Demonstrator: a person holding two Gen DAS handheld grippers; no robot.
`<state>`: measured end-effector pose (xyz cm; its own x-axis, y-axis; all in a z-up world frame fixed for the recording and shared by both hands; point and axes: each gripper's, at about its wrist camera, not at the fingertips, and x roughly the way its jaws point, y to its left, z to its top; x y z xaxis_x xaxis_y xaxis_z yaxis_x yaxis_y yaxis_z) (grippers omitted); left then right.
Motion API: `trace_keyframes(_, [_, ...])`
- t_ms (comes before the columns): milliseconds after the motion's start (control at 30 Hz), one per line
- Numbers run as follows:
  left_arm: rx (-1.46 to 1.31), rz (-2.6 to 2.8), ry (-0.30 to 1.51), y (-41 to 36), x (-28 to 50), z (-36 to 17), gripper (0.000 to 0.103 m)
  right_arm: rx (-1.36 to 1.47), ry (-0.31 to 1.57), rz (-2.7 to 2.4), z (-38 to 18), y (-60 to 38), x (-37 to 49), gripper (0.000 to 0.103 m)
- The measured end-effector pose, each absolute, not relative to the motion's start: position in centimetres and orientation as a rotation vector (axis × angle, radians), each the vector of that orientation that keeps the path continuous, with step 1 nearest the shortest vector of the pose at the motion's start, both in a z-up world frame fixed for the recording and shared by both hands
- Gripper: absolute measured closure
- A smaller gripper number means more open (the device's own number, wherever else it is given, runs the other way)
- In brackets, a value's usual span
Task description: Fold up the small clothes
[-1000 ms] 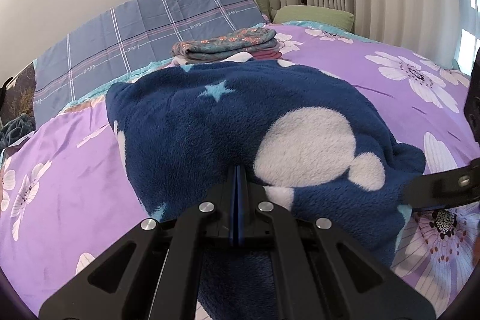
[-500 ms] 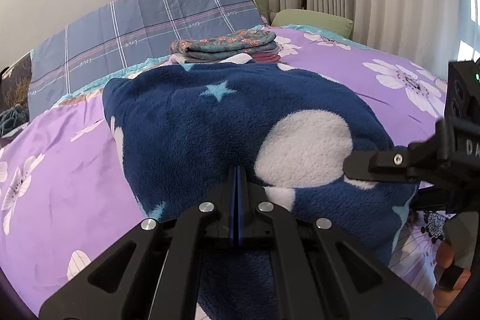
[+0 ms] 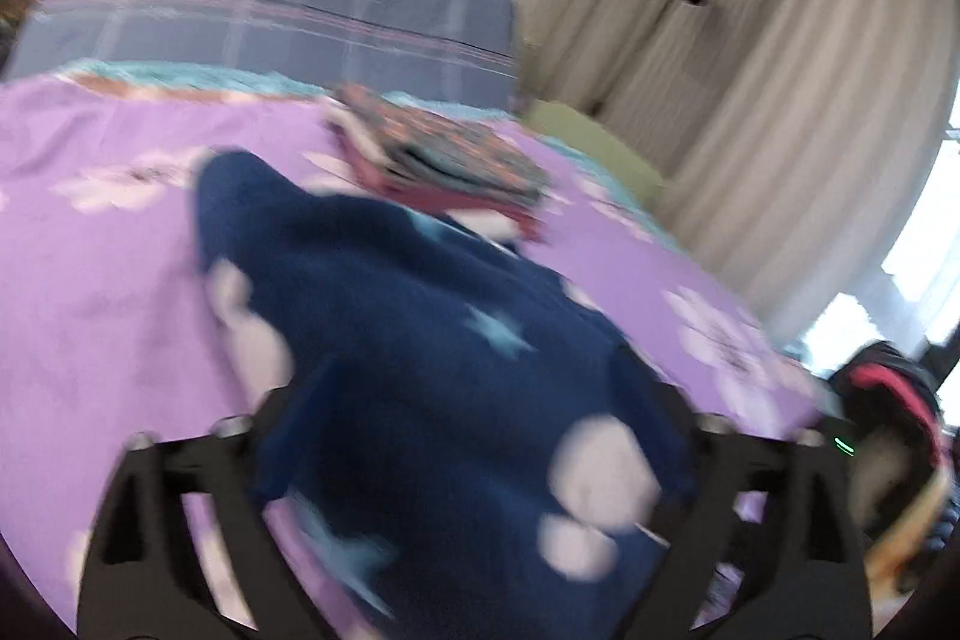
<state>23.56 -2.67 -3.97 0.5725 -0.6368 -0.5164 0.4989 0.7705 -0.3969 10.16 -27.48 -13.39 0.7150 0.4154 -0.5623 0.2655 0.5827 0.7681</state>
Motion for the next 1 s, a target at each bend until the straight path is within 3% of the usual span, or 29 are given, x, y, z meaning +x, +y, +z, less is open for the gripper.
trace_keyframes(167, [-0.158,-0.56,0.828,-2.5,30.4,-7.2,0.001,0.979,0.814,0.107,-13.5,-27.7,10.3,0.018])
trace_keyframes(333, [-0.373,-0.658,1.023,-2.0,36.6,-11.7,0.001,0.984,0.817,0.119,-13.6,-27.8,10.9,0.014])
trace_keyframes(533, [-0.253,-0.672,0.966,-3.6,38.2,-12.0,0.002,0.973,0.8,0.11,-13.5,-27.6,11.3,0.011])
trace_keyframes(633, [-0.25,-0.674,0.926,-2.8,37.2,-11.7,0.017,0.936,0.776,0.135,-13.5,-27.6,11.4,0.026])
trace_keyframes(700, [-0.267,-0.685,0.891,-1.9,36.2,-11.2,0.034,0.913,0.766,0.157,-13.4,-27.6,11.2,0.038])
trace_keyframes(767, [-0.255,-0.682,0.836,-1.2,34.8,-9.9,0.04,0.871,0.768,0.181,-12.8,-27.5,11.2,0.045])
trace_keyframes(1000, [-0.271,-0.675,0.711,2.0,32.4,-3.6,0.041,0.524,0.677,0.262,-6.2,-25.3,12.3,0.058])
